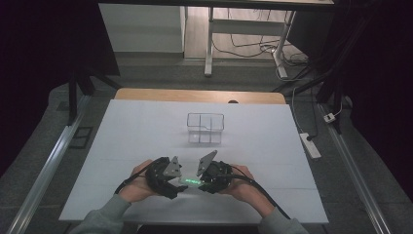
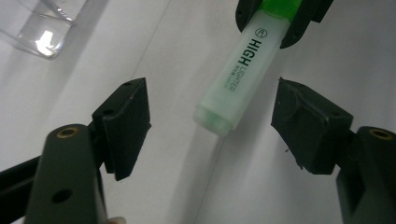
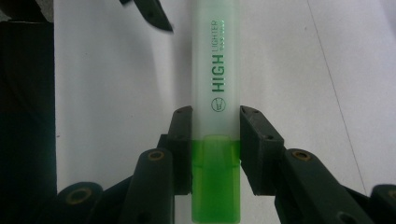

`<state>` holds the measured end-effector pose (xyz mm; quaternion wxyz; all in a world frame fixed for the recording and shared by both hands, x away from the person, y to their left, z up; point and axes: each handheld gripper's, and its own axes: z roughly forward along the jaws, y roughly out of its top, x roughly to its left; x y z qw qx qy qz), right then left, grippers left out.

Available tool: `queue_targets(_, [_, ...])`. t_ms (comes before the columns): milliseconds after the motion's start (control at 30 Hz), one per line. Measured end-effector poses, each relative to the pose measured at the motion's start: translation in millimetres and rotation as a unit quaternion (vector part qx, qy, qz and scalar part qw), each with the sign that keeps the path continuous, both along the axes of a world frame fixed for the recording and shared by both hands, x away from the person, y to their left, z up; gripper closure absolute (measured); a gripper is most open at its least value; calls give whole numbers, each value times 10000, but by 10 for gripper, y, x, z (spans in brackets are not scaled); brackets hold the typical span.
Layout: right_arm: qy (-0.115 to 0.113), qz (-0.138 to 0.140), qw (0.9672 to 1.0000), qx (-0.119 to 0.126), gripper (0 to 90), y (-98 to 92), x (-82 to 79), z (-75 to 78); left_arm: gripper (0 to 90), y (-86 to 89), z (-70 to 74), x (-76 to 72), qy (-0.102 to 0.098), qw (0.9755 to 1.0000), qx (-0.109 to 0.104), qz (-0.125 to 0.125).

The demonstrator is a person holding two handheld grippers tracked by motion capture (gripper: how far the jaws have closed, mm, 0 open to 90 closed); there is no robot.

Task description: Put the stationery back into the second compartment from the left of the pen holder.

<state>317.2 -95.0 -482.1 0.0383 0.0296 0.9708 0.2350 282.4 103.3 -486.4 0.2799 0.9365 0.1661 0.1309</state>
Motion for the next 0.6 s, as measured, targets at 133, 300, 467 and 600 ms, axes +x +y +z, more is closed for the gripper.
queue_targets(133, [12, 27, 10000, -90, 661, 16, -11, 3, 310, -100, -22, 11, -8, 9997, 171, -164])
queue_targets(300, [6, 152, 9998, -134, 661, 36, -12, -17, 349, -203, -32, 22, 22, 9986, 331, -411])
queue_targets(467, [91, 92, 9999, -112, 661, 50, -34, -21, 442, -265, -67, 20, 112, 9970, 423, -644])
queue_targets(600, [150, 65, 9998, -112, 661, 41, -47, 0, 541, -272, -74, 23, 108, 9945, 616, -846])
